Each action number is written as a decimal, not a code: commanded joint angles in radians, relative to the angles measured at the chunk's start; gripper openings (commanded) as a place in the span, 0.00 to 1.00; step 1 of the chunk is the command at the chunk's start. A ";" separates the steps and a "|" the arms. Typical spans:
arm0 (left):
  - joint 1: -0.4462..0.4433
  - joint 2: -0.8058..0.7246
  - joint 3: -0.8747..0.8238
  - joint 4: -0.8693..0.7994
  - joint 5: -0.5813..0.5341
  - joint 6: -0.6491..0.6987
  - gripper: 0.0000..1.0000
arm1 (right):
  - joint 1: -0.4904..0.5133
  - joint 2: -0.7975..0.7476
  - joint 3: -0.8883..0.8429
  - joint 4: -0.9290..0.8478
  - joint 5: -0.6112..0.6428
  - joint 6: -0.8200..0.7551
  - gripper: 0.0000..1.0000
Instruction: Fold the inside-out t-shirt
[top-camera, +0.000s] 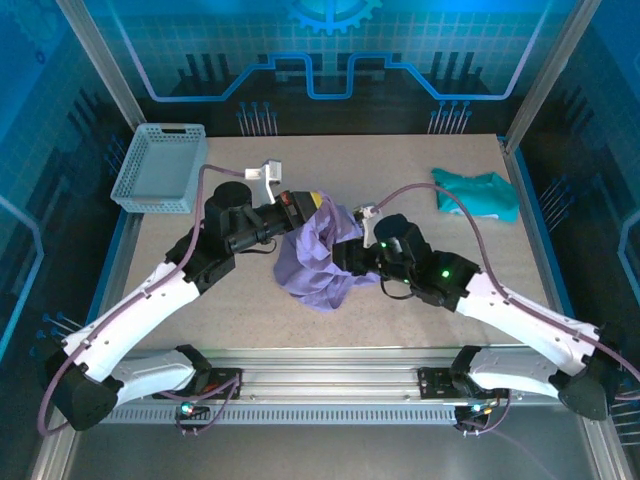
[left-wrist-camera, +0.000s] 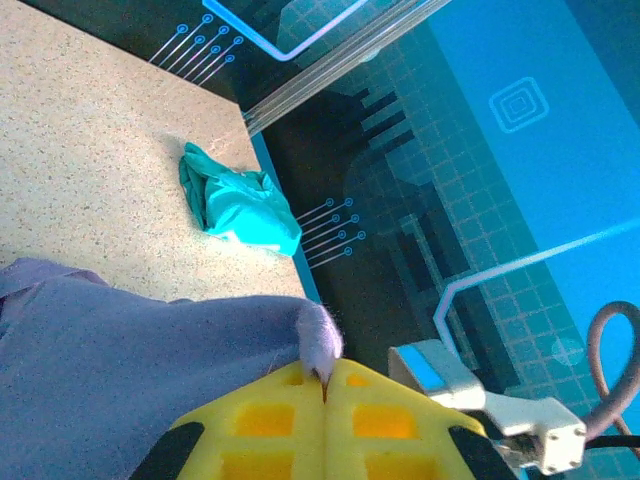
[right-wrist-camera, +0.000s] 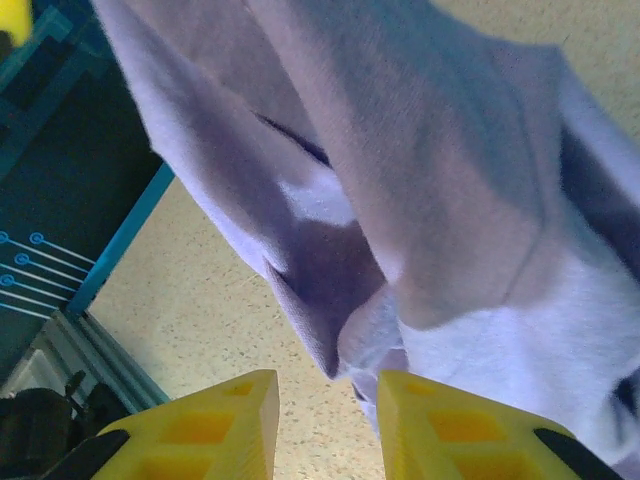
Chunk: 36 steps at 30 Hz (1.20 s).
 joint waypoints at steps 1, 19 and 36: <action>-0.008 -0.005 0.036 -0.004 -0.022 0.036 0.00 | 0.010 0.050 0.003 0.081 0.002 0.110 0.32; -0.008 -0.018 0.030 -0.004 -0.019 0.051 0.00 | -0.074 0.152 -0.021 0.229 0.067 0.175 0.31; 0.139 -0.075 -0.009 -0.086 -0.151 -0.034 0.00 | -0.211 0.000 -0.027 0.316 -0.186 -0.128 0.00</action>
